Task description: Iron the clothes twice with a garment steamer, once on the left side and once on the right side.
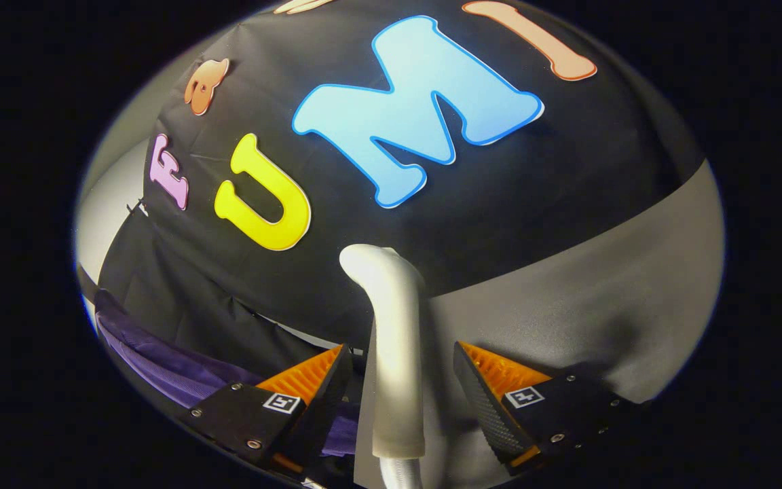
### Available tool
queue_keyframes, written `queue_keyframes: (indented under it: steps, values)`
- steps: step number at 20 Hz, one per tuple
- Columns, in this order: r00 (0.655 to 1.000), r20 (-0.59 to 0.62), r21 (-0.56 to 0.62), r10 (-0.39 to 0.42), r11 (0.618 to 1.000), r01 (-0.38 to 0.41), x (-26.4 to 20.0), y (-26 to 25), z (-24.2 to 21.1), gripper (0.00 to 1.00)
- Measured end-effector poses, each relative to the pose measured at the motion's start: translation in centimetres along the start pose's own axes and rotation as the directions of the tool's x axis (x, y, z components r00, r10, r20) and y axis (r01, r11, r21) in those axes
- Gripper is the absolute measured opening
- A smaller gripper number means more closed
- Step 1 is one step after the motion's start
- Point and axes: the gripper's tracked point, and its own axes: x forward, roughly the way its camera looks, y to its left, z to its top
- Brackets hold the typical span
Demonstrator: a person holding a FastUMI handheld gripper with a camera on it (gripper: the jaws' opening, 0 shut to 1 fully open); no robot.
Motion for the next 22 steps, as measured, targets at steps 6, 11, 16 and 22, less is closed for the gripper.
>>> queue_keyframes:
  steps: [6,11,16,22]
  values:
    - [0.995,-0.067,0.12,0.073,0.991,-0.065,1.2,0.1,-1.1,0.75]
    - [0.976,-0.087,0.293,0.198,0.942,-0.165,1.4,1.2,-2.2,0.47]
    - [0.989,-0.006,0.143,0.15,0.979,-0.148,-1.7,2.4,-2.5,0.35]
    - [0.977,0.097,0.014,0.19,0.981,-0.192,-8.4,5.5,-5.7,0.35]
